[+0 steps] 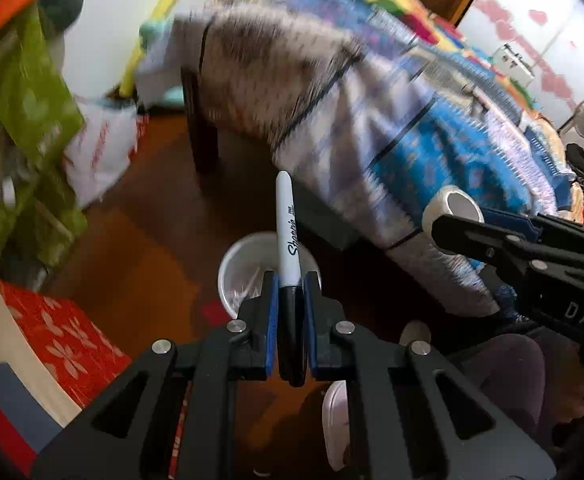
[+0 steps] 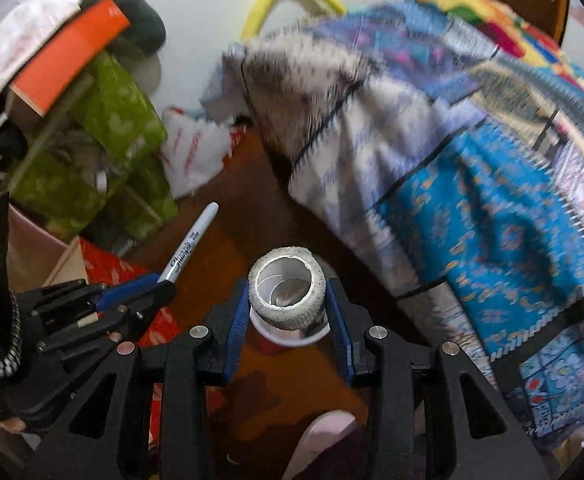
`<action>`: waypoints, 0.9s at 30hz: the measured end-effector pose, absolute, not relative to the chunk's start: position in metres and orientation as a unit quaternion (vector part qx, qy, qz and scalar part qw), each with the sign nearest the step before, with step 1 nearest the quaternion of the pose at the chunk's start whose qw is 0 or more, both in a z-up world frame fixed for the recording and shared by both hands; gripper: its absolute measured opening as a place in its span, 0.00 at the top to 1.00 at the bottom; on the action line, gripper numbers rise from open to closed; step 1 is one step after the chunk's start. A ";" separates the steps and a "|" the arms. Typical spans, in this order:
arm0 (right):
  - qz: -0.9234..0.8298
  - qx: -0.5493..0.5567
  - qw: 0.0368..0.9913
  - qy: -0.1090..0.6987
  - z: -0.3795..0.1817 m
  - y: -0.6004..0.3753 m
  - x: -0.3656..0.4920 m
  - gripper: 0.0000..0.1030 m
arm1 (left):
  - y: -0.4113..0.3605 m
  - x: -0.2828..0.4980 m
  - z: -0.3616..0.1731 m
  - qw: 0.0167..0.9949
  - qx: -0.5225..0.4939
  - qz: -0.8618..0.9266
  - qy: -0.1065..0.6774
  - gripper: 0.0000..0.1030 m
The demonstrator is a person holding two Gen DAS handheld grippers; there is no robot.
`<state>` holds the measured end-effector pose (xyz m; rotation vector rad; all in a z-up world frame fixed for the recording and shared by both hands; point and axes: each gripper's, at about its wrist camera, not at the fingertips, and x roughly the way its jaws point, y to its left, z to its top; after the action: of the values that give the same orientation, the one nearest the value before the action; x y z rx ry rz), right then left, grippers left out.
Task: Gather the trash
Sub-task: 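Lift the tape roll and marker and carry them to the white bin, then open both grippers over the bin to drop the tape and marker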
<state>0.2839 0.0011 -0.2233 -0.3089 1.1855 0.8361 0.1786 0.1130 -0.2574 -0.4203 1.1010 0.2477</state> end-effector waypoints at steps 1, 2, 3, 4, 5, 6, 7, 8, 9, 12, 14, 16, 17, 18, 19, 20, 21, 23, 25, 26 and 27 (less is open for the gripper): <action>0.382 -0.144 0.726 0.553 -0.234 0.006 0.287 0.66 | 0.115 0.180 -0.267 0.819 -0.203 0.116 0.524 0.89; 0.381 -0.146 0.718 0.563 -0.241 0.010 0.290 0.66 | 0.118 0.183 -0.278 0.812 -0.212 0.115 0.532 0.89; 0.377 -0.149 0.711 0.575 -0.252 0.014 0.294 0.66 | 0.121 0.185 -0.288 0.805 -0.224 0.112 0.537 0.89; 0.375 -0.150 0.706 0.582 -0.258 0.017 0.296 0.66 | 0.123 0.186 -0.296 0.800 -0.235 0.108 0.541 0.89; 0.374 -0.151 0.700 0.589 -0.265 0.021 0.299 0.66 | 0.126 0.190 -0.306 0.792 -0.245 0.108 0.548 0.89; 0.374 -0.151 0.700 0.589 -0.265 0.021 0.299 0.66 | 0.128 0.192 -0.314 0.787 -0.249 0.112 0.553 0.89; 0.371 -0.152 0.694 0.598 -0.274 0.024 0.301 0.66 | 0.130 0.195 -0.319 0.782 -0.253 0.113 0.558 0.89; 0.368 -0.152 0.685 0.610 -0.285 0.030 0.305 0.66 | 0.133 0.198 -0.327 0.776 -0.261 0.112 0.563 0.89; 0.367 -0.151 0.681 0.615 -0.290 0.033 0.307 0.66 | 0.135 0.201 -0.331 0.773 -0.263 0.111 0.567 0.89; 0.364 -0.145 0.669 0.631 -0.302 0.039 0.313 0.66 | 0.140 0.211 -0.346 0.760 -0.265 0.114 0.582 0.89; 0.362 -0.135 0.662 0.642 -0.309 0.042 0.318 0.66 | 0.145 0.218 -0.354 0.753 -0.268 0.118 0.589 0.89; 0.362 -0.131 0.658 0.648 -0.314 0.044 0.322 0.65 | 0.150 0.221 -0.358 0.749 -0.275 0.119 0.591 0.89; 0.364 -0.128 0.655 0.649 -0.315 0.045 0.323 0.64 | 0.153 0.223 -0.359 0.747 -0.282 0.118 0.590 0.89; 0.364 -0.128 0.655 0.649 -0.315 0.045 0.323 0.64 | 0.154 0.225 -0.360 0.746 -0.286 0.118 0.589 0.89; 0.372 -0.120 0.652 0.650 -0.316 0.044 0.327 0.64 | 0.155 0.227 -0.360 0.746 -0.290 0.118 0.588 0.89; 0.374 -0.117 0.650 0.651 -0.316 0.044 0.329 0.64 | 0.157 0.228 -0.360 0.746 -0.294 0.120 0.586 0.89; 0.373 -0.115 0.649 0.653 -0.317 0.044 0.330 0.64 | 0.158 0.229 -0.358 0.747 -0.295 0.123 0.583 0.89; 0.370 -0.113 0.645 0.659 -0.319 0.044 0.333 0.64 | 0.161 0.230 -0.355 0.749 -0.299 0.124 0.578 0.89; 0.369 -0.114 0.642 0.662 -0.320 0.044 0.333 0.64 | 0.163 0.230 -0.353 0.749 -0.301 0.125 0.576 0.89; 0.369 -0.116 0.643 0.661 -0.320 0.044 0.333 0.64 | 0.164 0.230 -0.351 0.750 -0.300 0.127 0.575 0.89; 0.369 -0.119 0.644 0.659 -0.318 0.044 0.332 0.63 | 0.164 0.228 -0.348 0.753 -0.299 0.127 0.573 0.89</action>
<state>0.3323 0.0437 -0.3182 -0.2703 1.5005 0.8409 0.2284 0.1642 -0.3483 -0.6520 1.2505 0.2782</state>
